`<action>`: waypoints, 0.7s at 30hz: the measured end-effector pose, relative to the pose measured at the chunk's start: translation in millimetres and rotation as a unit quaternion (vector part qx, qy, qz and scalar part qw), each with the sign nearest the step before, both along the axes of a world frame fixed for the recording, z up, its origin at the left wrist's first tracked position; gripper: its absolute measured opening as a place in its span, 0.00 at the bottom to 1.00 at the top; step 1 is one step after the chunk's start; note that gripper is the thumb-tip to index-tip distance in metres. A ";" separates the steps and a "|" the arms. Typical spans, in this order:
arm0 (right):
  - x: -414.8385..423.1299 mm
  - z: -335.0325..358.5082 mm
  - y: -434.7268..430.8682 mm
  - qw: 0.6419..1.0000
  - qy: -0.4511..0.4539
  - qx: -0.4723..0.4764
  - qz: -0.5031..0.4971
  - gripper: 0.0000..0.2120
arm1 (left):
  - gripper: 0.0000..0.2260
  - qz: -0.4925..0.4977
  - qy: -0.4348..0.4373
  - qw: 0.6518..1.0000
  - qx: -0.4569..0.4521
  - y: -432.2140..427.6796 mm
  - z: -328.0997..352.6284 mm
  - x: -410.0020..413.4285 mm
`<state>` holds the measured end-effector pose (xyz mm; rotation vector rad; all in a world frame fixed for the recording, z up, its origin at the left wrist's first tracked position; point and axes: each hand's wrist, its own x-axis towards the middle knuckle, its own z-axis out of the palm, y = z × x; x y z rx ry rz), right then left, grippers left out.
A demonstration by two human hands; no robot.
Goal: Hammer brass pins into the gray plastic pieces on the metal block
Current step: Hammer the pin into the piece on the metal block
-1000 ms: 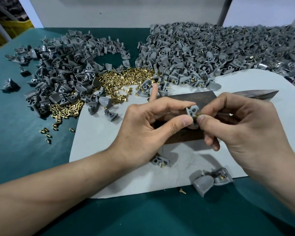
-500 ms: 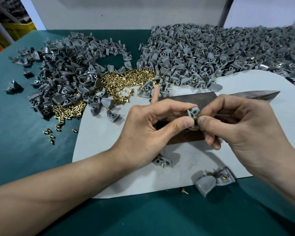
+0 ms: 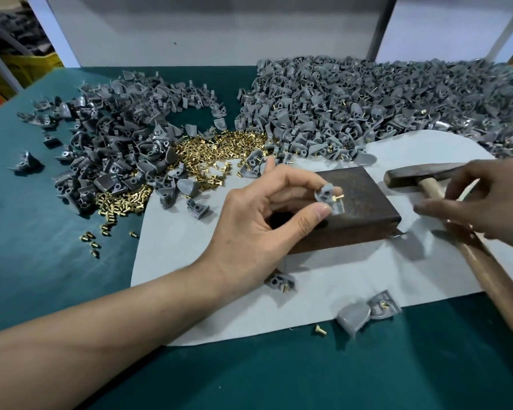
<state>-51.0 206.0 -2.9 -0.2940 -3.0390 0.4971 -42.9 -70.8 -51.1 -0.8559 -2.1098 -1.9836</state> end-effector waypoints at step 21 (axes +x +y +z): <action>64.8 54.8 -74.2 0.919 -0.031 -0.374 0.122 0.06 | 0.03 0.120 -0.047 0.986 -0.106 2.2 2.4 -7.7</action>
